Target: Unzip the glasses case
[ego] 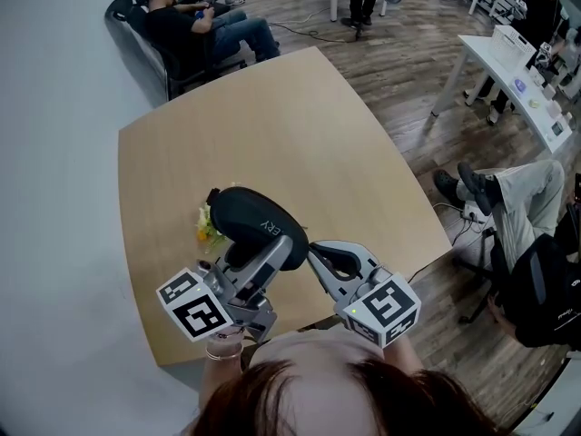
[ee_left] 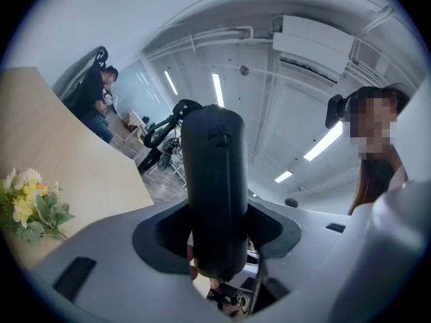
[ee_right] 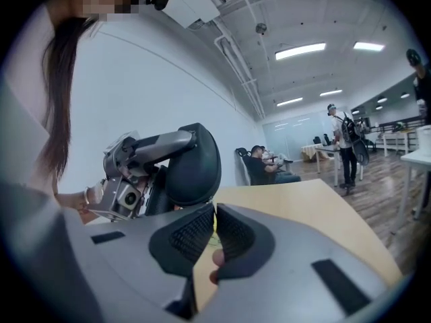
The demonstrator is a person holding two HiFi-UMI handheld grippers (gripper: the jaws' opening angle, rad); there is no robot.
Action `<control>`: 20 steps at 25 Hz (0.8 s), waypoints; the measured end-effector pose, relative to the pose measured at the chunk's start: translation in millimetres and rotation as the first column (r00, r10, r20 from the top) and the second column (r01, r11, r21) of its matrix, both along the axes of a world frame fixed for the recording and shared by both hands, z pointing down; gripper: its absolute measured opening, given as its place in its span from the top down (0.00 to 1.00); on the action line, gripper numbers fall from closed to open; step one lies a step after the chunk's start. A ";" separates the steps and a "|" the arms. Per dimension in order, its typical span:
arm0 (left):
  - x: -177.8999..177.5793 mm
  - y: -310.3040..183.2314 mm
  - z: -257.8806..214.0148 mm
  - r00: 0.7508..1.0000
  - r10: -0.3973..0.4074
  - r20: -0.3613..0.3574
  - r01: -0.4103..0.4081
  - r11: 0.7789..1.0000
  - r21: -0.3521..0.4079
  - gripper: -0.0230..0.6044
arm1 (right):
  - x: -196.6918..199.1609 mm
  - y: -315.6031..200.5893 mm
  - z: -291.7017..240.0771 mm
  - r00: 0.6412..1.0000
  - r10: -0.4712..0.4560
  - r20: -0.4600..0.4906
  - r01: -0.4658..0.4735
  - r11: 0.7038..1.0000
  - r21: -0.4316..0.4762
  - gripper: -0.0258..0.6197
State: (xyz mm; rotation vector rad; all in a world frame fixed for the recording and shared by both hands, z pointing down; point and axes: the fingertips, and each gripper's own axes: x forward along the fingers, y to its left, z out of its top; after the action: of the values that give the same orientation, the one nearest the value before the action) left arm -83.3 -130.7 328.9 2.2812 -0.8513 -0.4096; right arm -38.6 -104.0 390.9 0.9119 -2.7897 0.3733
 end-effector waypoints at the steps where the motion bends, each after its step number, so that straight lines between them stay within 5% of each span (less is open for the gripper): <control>1: 0.4 0.2 0.2 1.000 0.004 0.010 -0.004 1.000 -0.001 0.59 | -0.1 -0.2 0.4 1.000 0.002 -0.009 -0.002 1.000 0.005 0.93; 20: 8.2 4.2 10.8 0.994 0.064 0.088 -0.062 0.998 -0.028 0.59 | 4.8 -1.5 8.5 0.990 0.022 -0.142 -0.010 0.996 0.086 0.93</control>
State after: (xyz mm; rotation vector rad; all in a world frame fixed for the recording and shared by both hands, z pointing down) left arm -75.1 -126.5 339.7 2.3107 -0.8211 -0.2699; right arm -33.8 -105.5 399.4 0.9408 -2.6860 0.1837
